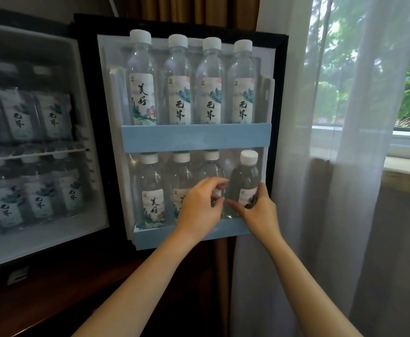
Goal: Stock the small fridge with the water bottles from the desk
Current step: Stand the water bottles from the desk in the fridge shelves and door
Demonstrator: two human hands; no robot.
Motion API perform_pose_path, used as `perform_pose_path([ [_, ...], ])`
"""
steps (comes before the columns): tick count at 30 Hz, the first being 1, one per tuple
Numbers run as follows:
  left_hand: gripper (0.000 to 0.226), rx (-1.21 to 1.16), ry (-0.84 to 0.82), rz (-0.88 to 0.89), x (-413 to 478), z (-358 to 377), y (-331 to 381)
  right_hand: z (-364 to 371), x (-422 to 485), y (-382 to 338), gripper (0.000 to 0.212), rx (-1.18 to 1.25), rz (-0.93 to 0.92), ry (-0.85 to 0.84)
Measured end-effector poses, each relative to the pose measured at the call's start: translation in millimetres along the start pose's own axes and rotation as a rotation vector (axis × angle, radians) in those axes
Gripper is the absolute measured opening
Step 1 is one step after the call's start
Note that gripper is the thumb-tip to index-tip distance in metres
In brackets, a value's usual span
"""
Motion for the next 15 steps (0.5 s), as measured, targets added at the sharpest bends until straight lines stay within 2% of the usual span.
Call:
perform_pose_path([
  [9, 0.036, -0.031, -0.009, -0.078, -2.4, -5.4, -10.8, 8.4, 4.7, 3.7, 0.084, -0.142, 0.002, -0.115],
  [15, 0.034, -0.027, 0.052, -0.032, -7.2, -11.6, -6.3, 8.1, -3.2, 0.9, 0.088, -0.182, -0.002, -0.068],
])
Point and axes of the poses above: each hand's wrist, its own x-axis towards the middle knuckle, its own z-axis out of the palm, y = z × x, the point moved 6 cm from there along x, towards the middle knuckle, and after that the axes turned 8 degrees about y, right-handed, at the moved point
